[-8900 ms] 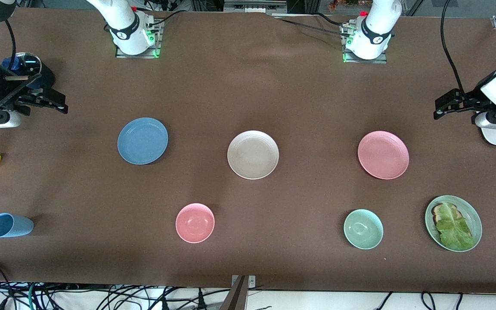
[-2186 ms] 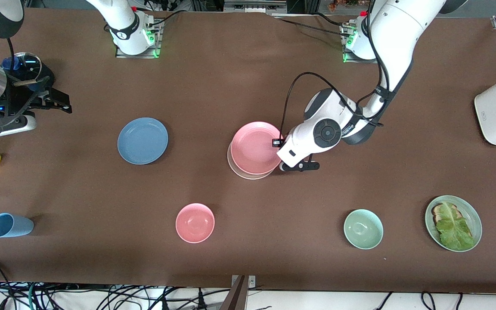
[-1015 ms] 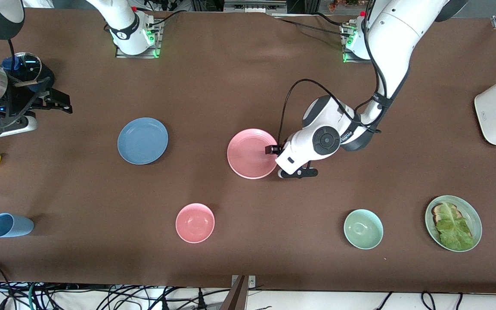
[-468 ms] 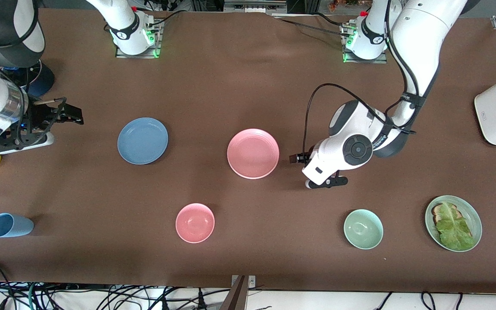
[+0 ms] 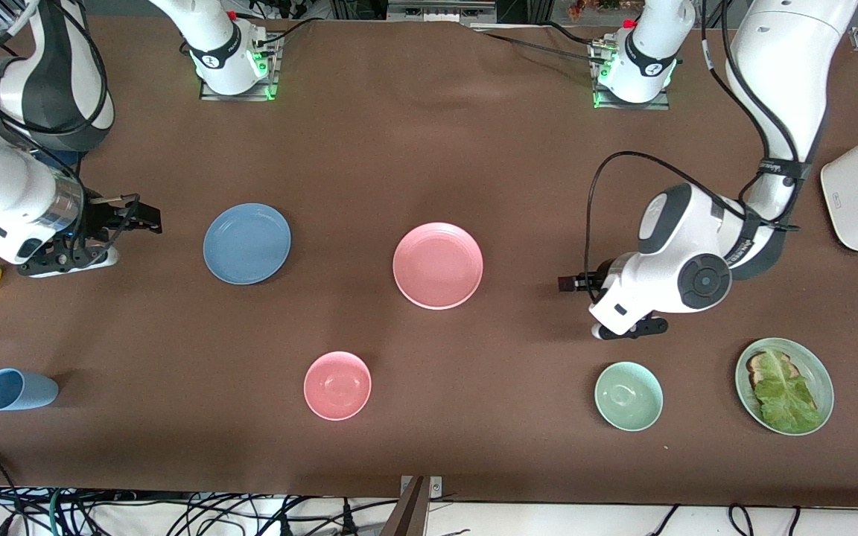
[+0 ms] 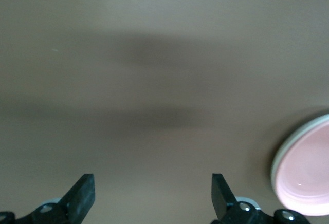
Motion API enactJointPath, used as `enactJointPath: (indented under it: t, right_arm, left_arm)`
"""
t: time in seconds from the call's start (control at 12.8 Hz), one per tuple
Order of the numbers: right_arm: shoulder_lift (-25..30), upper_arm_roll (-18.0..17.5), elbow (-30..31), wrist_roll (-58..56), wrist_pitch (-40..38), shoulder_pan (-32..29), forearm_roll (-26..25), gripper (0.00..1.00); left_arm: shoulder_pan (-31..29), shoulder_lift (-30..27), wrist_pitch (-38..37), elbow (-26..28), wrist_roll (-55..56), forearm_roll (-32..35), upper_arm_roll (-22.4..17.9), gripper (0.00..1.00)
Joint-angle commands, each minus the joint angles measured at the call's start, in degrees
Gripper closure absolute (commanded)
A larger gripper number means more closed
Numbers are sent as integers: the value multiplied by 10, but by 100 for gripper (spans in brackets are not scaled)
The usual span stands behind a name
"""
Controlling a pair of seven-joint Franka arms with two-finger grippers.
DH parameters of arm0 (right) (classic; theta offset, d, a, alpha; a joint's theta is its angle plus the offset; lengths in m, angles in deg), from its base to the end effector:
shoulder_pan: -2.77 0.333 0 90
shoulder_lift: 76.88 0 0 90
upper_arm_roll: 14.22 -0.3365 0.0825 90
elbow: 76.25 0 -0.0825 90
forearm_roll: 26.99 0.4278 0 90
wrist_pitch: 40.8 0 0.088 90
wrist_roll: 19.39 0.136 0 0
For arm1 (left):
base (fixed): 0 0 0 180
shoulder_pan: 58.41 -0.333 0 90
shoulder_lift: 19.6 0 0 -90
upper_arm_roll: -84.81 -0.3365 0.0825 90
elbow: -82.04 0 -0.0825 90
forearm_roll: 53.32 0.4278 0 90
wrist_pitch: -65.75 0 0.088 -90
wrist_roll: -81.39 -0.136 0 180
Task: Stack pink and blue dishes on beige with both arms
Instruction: 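Move the right gripper to the blue plate rim while the left gripper retracts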
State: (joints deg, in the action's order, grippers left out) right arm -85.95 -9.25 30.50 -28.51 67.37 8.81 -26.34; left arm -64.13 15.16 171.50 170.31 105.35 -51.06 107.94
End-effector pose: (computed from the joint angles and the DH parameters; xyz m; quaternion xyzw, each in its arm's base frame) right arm 0.6245 0.0143 0.3941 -0.9940 -0.0866 0.0663 0.0031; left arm 0.6876 -0.1769 0.2705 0.9849 0.0665 -0.1526 0.0470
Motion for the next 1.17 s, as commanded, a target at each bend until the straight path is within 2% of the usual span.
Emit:
enactJointPath:
  t: [0.0,0.16,0.31,0.47,0.7,0.86,1.09]
  right_arm:
    - [27,9,92,-7,86,-2,-3,0]
    - [22,11,133,-7,135,-2,-3,0]
    - [6,14,148,-6,164,-2,-3,0]
    - [-11,14,173,-6,213,-2,-3,0]
    - [-42,14,204,-5,290,-2,-3,0]
    - [-72,14,204,-3,321,-2,-1,0]
    - [-86,13,212,3,339,-2,1,0]
  left_arm:
    - [-35,-27,-45,3,-22,36,4,0]
    - [-63,-50,-75,2,-33,39,6,0]
    - [-84,-57,-83,-3,-43,39,10,0]
    - [-84,-114,-106,21,-57,39,2,0]
    - [-84,-180,-112,27,-59,39,-54,0]
    - [-83,-208,-114,36,-74,37,-70,0]
    - [-71,-237,-135,40,-145,32,-111,0]
